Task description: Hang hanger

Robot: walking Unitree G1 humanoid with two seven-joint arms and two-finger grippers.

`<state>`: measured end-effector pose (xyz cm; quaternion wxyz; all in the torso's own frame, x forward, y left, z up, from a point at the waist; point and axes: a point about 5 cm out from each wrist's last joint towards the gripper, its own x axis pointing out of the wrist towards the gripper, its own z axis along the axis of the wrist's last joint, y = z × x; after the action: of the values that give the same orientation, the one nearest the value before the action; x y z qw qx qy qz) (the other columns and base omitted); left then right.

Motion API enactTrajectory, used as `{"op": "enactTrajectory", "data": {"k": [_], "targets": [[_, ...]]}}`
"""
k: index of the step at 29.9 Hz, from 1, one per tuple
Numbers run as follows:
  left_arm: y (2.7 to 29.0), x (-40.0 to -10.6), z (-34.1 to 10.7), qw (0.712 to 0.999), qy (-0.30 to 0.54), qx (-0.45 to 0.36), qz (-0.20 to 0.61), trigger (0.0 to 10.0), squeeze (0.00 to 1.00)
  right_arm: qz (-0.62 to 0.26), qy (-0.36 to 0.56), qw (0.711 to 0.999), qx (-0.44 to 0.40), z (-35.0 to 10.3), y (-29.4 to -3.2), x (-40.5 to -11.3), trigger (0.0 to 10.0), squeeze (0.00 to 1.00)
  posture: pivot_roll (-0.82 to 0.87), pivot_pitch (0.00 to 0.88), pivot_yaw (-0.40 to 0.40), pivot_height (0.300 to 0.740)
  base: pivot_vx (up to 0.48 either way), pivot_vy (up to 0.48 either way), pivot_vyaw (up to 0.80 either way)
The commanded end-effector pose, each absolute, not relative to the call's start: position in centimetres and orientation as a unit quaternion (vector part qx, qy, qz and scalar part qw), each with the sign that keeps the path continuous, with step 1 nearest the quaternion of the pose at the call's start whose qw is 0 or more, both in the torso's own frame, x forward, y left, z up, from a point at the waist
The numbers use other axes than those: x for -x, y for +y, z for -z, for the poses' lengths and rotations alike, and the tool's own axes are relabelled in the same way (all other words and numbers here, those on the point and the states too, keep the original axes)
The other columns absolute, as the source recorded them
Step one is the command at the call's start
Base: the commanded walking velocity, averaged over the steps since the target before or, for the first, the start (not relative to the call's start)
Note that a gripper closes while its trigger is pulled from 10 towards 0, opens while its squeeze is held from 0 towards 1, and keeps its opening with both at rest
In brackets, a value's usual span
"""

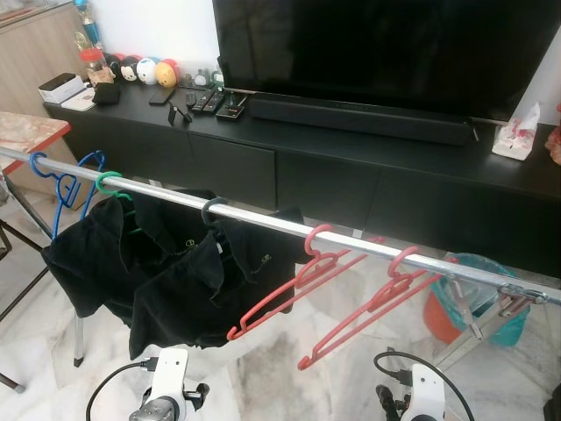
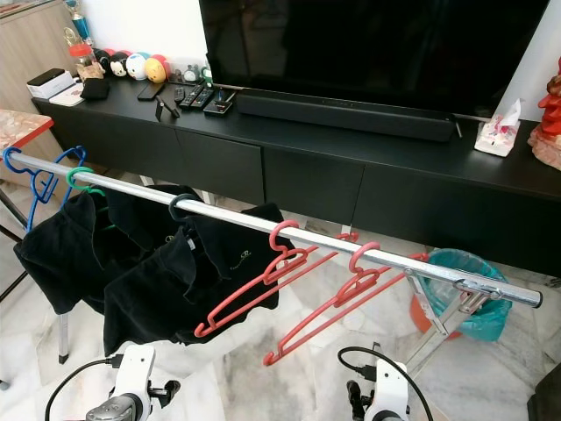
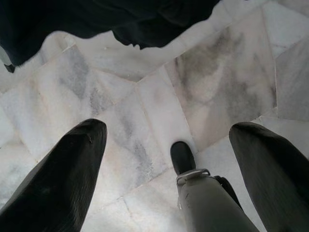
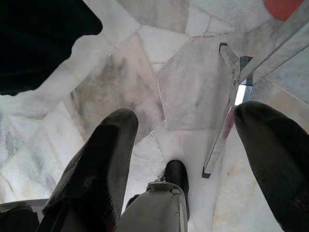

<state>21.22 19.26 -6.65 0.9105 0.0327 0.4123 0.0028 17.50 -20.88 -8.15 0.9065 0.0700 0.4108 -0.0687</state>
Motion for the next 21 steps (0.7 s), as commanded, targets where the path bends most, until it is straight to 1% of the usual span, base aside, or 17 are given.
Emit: {"op": "enactTrajectory", "data": {"k": [1,3,6,21], "targets": [[19.3,-21.1,6.7,0.909,0.415,-0.028,-0.007,10.0,0.00,0.065,0.405,0.909,-0.067,8.1,-20.8,-17.7,10.0,0.00,-0.16,0.000,0.045,0.740,0.000,0.000,0.00],[19.3,-21.1,6.8,0.909,0.415,-0.028,-0.007,10.0,0.00,0.061,0.404,0.910,-0.067,8.0,-20.6,-17.7,10.0,0.00,-0.16,0.000,0.044,0.740,0.000,0.000,0.00],[19.2,-20.2,7.3,0.905,0.423,-0.039,0.000,10.0,0.00,0.057,0.425,0.901,-0.069,8.8,-20.2,-16.3,10.0,0.00,-0.16,0.000,0.042,0.740,0.000,0.000,0.00],[19.2,-20.4,7.2,0.907,0.420,-0.038,0.000,10.0,0.00,0.059,0.425,0.901,-0.070,8.7,-20.2,-16.4,10.0,0.00,-0.16,0.000,0.046,0.740,0.000,0.000,0.00]]}}
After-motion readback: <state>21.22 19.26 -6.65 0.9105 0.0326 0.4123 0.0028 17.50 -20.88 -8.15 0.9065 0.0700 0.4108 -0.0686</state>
